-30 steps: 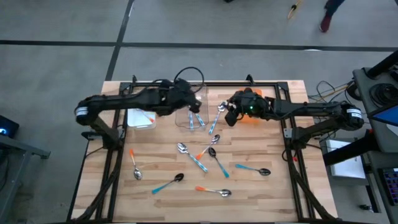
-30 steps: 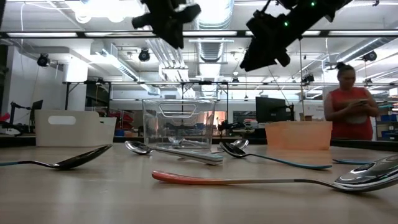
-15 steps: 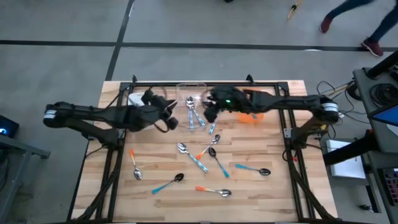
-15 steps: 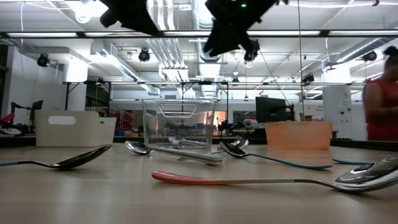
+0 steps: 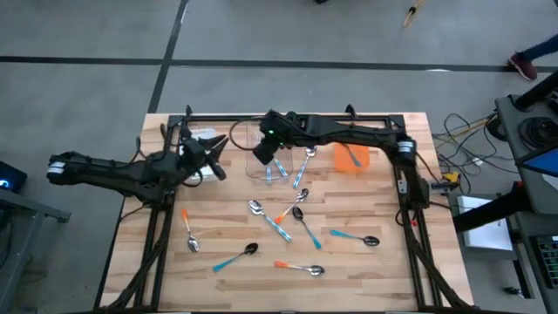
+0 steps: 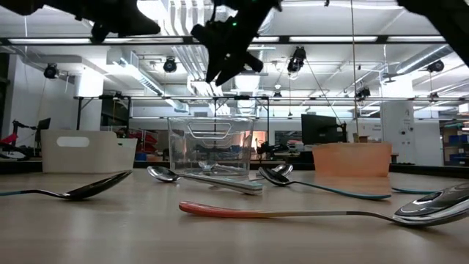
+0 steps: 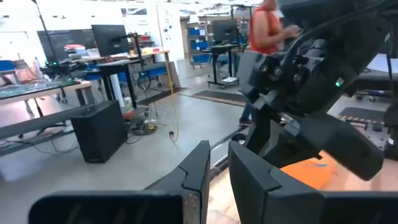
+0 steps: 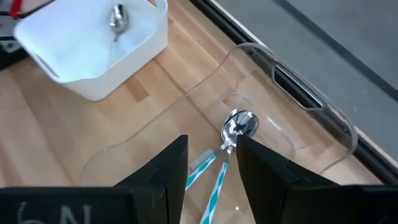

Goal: Sort silverware by color (type)
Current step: Put the blue patterned spoon into the transparent bin

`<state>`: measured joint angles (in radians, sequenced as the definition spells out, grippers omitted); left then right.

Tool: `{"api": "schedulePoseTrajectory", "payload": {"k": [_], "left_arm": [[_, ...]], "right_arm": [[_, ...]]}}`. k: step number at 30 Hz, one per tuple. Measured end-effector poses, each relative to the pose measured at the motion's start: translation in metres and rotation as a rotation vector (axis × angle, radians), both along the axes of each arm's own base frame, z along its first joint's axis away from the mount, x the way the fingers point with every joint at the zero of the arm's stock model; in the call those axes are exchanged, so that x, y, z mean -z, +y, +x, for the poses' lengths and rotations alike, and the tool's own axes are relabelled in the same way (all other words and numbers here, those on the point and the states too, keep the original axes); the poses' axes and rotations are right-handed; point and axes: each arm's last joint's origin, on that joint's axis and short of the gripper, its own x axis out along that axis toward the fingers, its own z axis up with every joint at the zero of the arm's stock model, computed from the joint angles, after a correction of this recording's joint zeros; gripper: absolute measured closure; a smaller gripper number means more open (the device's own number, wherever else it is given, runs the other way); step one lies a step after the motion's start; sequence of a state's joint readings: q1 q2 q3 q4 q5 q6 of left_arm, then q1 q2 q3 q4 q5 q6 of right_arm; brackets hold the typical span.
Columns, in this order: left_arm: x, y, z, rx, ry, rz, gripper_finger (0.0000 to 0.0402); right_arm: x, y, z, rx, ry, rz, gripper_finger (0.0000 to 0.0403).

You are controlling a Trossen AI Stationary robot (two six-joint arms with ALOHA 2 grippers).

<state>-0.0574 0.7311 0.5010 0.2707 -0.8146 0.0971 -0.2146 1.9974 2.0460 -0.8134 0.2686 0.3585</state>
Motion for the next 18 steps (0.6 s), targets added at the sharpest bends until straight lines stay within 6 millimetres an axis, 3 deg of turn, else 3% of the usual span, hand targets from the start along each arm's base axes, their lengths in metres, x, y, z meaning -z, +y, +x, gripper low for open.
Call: {"api": "schedulePoseTrajectory", "payload": {"k": [10, 18], "left_arm": [[0.005, 0.001, -0.018, -0.019, 0.019, 0.064, 0.0361], [0.009, 0.001, -0.018, -0.018, 0.068, 0.075, 0.0361]], "right_arm": [[0.041, -0.017, 0.033, 0.091, 0.052, 0.08, 0.0275], [0.085, -0.033, 0.044, 0.18, 0.118, 0.158, 0.0275]]}}
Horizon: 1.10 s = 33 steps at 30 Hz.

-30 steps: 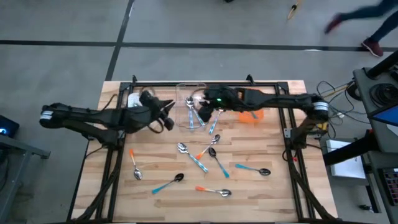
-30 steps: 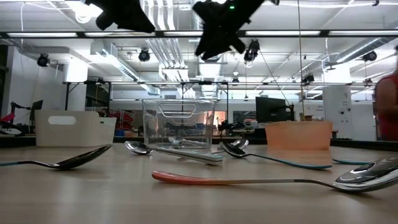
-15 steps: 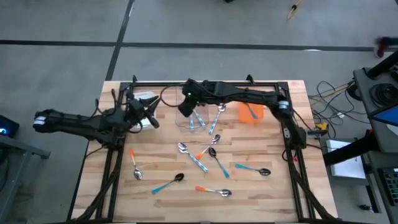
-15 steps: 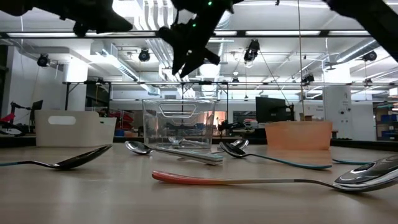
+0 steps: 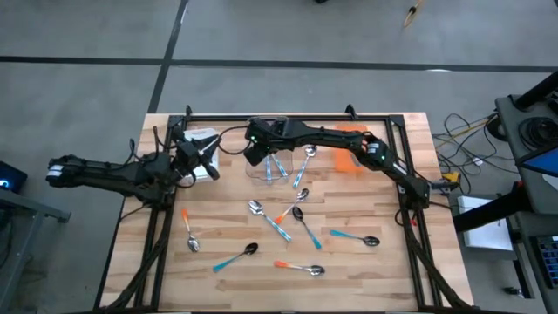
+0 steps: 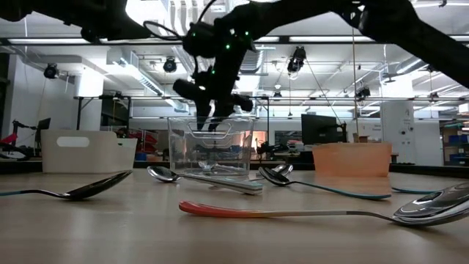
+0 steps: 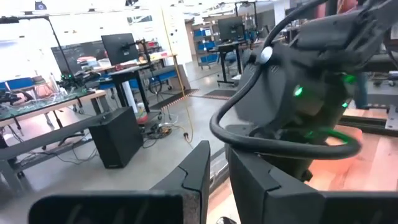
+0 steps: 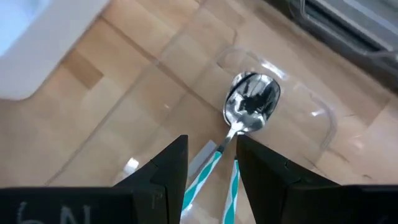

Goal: Sort silverware by color (type)
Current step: Put the blue patterned spoon into the transparent bin

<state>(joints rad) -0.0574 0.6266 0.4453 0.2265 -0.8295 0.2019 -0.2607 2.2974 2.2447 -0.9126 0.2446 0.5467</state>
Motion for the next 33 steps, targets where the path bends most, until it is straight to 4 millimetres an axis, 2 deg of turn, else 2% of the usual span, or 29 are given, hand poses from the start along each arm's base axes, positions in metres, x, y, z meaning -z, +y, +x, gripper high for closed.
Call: {"api": "schedulePoseTrajectory", "payload": {"k": [9, 33], "left_arm": [[0.001, 0.0, 0.0, 0.0, 0.012, 0.001, 0.0361], [0.003, 0.0, 0.001, 0.0, 0.036, 0.017, 0.0361]], "right_arm": [[0.04, -0.013, 0.008, 0.019, 0.027, 0.117, 0.0275], [0.057, -0.012, 0.004, 0.015, 0.088, 0.122, 0.0275]]}}
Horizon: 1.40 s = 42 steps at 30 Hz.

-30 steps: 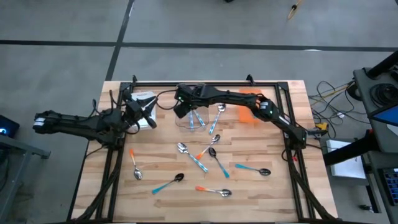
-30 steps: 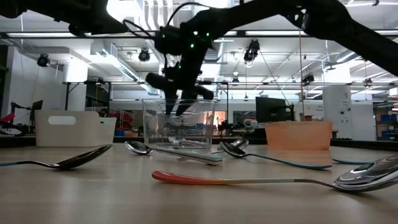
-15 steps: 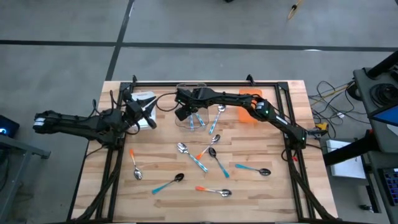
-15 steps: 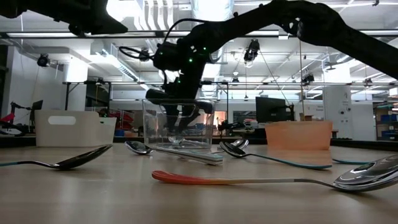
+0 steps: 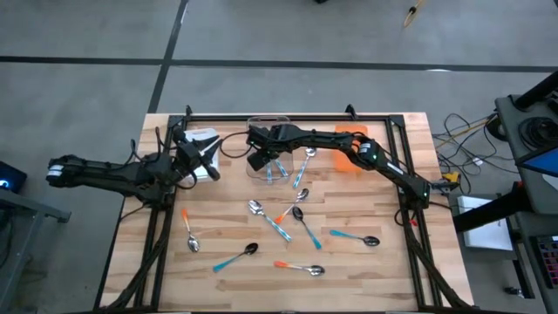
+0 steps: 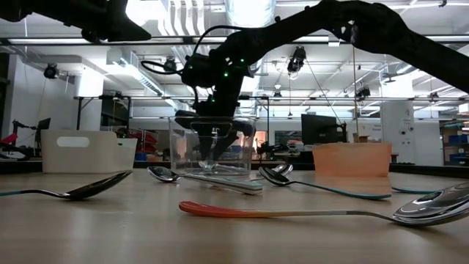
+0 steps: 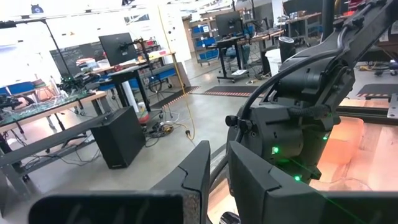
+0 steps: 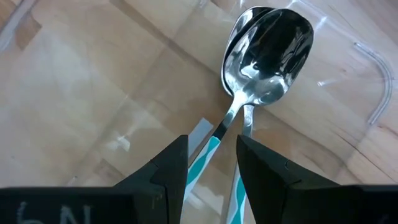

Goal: Sort silverware by color (type)
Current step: Put the blue patterned spoon into the transparent bin

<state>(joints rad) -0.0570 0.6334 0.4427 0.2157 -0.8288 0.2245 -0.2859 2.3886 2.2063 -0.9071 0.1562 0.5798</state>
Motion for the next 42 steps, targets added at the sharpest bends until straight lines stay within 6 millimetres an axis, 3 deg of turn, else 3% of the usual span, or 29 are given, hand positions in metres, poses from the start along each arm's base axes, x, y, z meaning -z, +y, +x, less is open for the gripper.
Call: {"api": "schedulePoseTrajectory", "payload": {"k": [25, 31, 42], "left_arm": [[0.001, 0.0, 0.001, 0.0, 0.009, 0.003, 0.0361], [0.001, 0.0, 0.001, 0.0, 0.009, 0.003, 0.0361], [0.001, 0.0, 0.001, 0.0, 0.01, 0.003, 0.0361]], "right_arm": [[0.0, 0.006, 0.001, -0.096, -0.029, 0.128, 0.0276], [-0.011, 0.006, 0.003, -0.091, -0.068, 0.134, 0.0277], [-0.014, 0.012, 0.007, -0.116, -0.092, 0.173, 0.0316]]}}
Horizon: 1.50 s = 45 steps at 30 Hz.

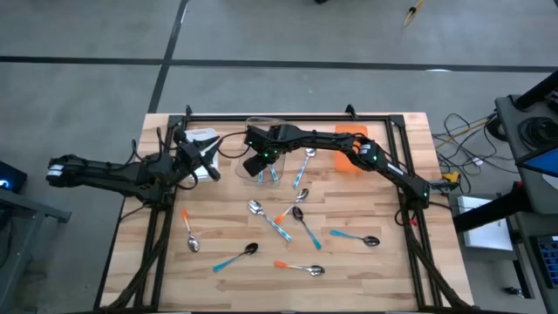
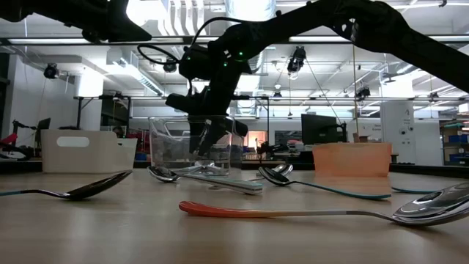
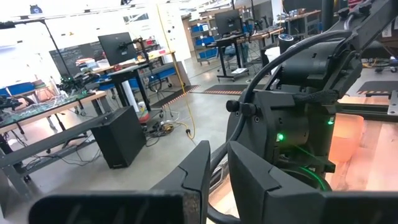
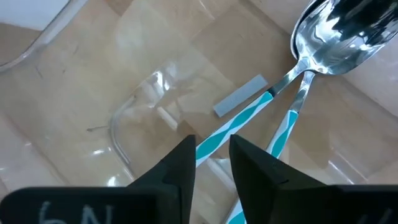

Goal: Sort silverware by color (type)
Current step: Put the blue patterned spoon into the transparent bin

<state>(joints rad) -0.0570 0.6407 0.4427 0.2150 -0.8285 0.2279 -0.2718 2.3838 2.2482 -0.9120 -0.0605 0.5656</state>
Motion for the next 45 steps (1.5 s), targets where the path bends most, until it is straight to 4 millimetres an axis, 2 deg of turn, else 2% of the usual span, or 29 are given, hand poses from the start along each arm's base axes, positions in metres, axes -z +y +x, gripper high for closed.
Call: {"api": "schedulePoseTrajectory", "payload": {"k": [12, 18, 24, 33, 39, 45], "left_arm": [[0.001, 0.0, 0.001, 0.0, 0.007, 0.001, 0.0361], [0.001, 0.0, 0.002, 0.0, 0.018, 0.008, 0.0361], [0.001, 0.0, 0.002, 0.0, 0.018, 0.008, 0.0361], [0.001, 0.0, 0.002, 0.0, 0.026, 0.015, 0.0361], [0.002, 0.0, 0.002, 0.0, 0.029, 0.016, 0.0361], [0.002, 0.0, 0.002, 0.0, 0.031, 0.016, 0.0361]], "right_arm": [[0.008, 0.003, -0.018, -0.092, 0.206, 0.011, 0.0323], [0.008, 0.002, -0.019, -0.078, 0.208, 0.002, 0.0323], [0.001, 0.001, -0.017, 0.023, 0.18, 0.028, 0.0323], [-0.014, 0.002, -0.002, 0.07, 0.016, 0.001, 0.0323], [-0.006, 0.006, -0.005, 0.093, 0.064, 0.024, 0.0323], [0.014, 0.006, -0.005, 0.102, 0.133, 0.037, 0.0323]]}}
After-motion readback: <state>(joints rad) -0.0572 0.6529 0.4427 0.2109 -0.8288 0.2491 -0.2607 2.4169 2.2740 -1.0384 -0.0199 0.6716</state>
